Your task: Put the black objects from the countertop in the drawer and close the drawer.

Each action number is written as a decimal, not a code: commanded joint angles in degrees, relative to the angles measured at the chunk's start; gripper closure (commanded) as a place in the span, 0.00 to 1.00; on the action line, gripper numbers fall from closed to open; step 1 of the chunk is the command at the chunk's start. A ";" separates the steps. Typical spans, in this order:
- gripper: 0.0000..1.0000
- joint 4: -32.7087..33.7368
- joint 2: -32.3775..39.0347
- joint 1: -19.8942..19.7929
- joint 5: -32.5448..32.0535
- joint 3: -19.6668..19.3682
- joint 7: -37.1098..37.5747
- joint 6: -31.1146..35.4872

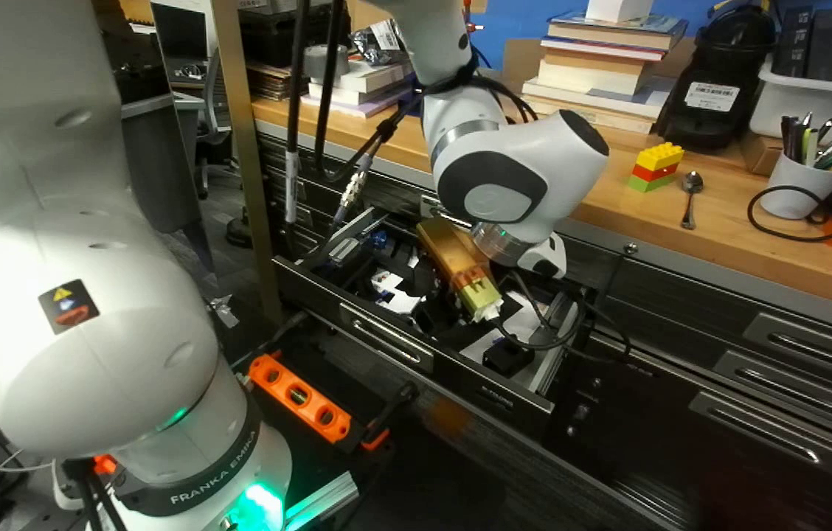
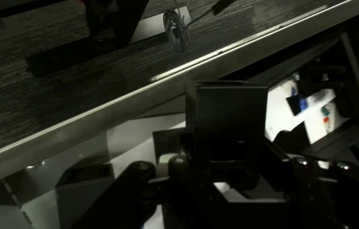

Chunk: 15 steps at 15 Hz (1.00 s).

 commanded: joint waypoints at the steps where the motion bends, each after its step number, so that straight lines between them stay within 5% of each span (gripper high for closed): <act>1: 0.72 -0.35 2.80 -0.64 -1.88 2.46 6.05 9.94; 10: 0.72 -0.37 5.92 -1.10 -6.70 4.71 16.36 21.51; 11: 0.34 -0.49 5.77 -1.59 -6.13 4.99 17.22 21.61; 12: 0.20 -0.75 5.53 -1.92 -5.90 5.12 17.85 21.60; 15: 0.01 -1.06 4.05 -1.87 -1.75 4.90 15.43 20.96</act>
